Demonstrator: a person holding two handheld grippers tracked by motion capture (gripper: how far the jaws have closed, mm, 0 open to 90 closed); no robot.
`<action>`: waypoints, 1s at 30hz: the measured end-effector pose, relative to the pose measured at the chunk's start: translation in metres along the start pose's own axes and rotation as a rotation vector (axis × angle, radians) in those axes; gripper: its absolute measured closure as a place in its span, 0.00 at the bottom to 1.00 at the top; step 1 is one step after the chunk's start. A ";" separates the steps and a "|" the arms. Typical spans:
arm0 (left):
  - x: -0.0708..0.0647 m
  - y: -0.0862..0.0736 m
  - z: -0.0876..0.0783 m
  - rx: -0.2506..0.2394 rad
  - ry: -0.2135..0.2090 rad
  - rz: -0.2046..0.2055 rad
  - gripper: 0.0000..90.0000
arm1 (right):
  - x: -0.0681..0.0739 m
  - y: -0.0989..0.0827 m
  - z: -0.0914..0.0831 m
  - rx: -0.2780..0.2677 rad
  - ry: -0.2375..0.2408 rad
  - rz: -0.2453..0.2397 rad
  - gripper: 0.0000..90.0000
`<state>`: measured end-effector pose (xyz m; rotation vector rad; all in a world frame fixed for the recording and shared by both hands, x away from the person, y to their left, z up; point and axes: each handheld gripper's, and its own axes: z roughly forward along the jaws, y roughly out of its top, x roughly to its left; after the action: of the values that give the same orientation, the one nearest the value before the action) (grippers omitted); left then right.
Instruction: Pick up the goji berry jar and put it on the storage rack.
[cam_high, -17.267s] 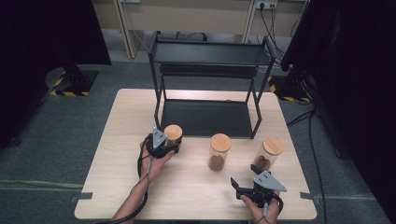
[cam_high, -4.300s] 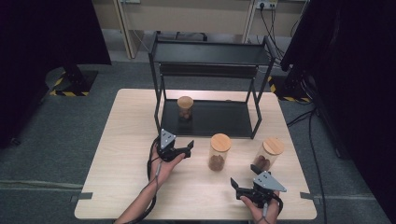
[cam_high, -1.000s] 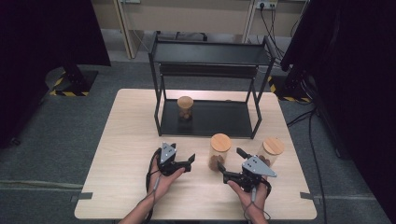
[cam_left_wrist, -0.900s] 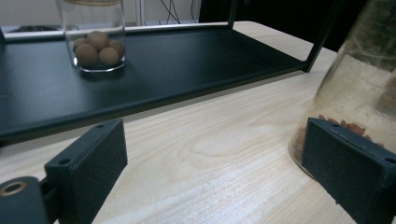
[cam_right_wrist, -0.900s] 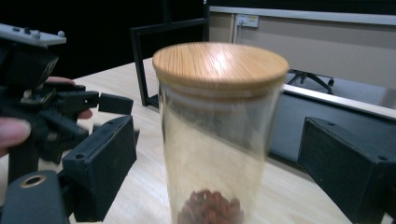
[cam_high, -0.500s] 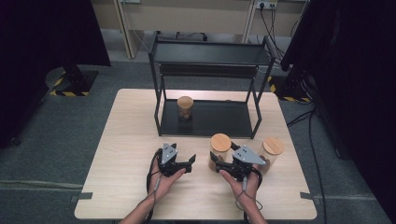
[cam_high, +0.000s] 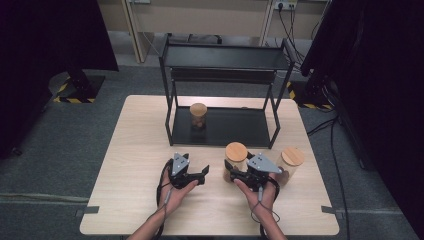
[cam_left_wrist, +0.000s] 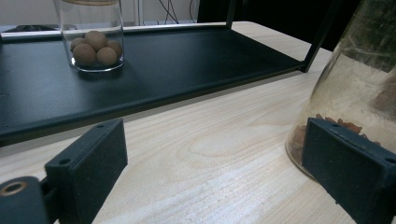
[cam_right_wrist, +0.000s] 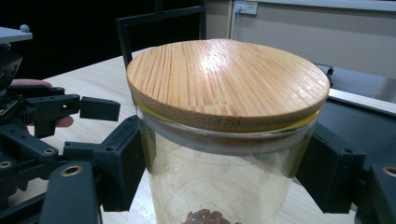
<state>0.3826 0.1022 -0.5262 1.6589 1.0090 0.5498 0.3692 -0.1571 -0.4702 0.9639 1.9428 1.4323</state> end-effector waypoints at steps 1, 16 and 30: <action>0.000 0.000 0.000 0.001 0.000 0.001 0.07 | 0.000 0.001 0.000 -0.003 -0.003 0.000 0.28; 0.000 0.000 0.000 0.004 0.002 0.004 0.07 | -0.004 0.027 0.008 -0.030 -0.022 -0.010 0.28; -0.001 0.000 0.000 0.002 0.002 0.009 0.08 | -0.013 0.052 0.025 -0.039 -0.039 -0.014 0.28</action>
<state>0.3824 0.1013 -0.5261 1.6659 1.0045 0.5571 0.4081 -0.1439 -0.4278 0.9521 1.8829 1.4285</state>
